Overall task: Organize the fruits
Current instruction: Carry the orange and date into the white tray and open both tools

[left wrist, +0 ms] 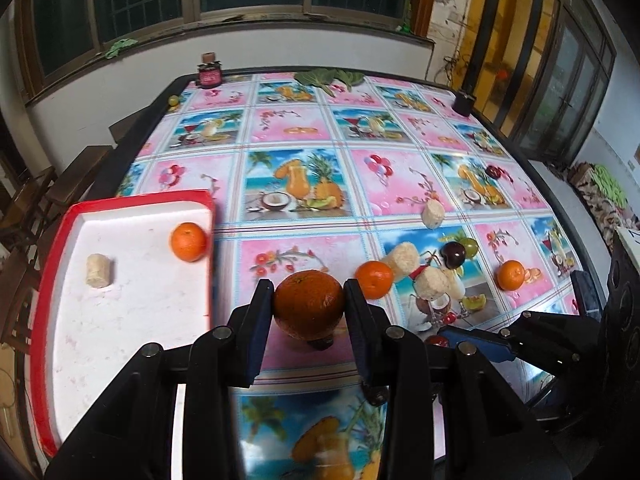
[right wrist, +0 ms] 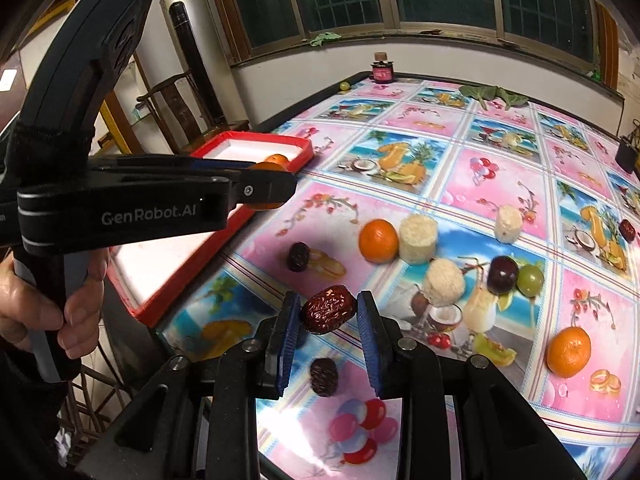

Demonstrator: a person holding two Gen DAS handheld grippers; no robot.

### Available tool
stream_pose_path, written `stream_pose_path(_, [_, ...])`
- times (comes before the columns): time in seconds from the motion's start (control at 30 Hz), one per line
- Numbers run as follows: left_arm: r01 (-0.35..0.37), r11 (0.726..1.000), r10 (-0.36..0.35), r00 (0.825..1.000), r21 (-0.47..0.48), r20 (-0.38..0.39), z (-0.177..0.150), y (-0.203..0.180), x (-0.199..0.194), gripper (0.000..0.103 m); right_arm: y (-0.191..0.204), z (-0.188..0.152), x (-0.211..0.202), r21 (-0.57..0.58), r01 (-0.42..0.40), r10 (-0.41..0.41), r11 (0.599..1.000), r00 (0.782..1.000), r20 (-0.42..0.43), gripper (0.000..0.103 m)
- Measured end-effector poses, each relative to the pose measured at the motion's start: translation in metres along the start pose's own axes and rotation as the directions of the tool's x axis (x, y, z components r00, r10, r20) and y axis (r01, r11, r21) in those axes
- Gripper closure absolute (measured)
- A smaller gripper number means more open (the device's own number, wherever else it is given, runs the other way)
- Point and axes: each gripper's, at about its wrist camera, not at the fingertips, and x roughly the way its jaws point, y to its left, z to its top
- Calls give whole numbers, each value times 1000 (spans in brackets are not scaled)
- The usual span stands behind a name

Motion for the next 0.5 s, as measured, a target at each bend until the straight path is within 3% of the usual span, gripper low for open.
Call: stream_pose_path(0.5, [-53,995,55,998,-84,27,-10,58,-33,70,33,30,9,-50,-106,106,993,994,2,73])
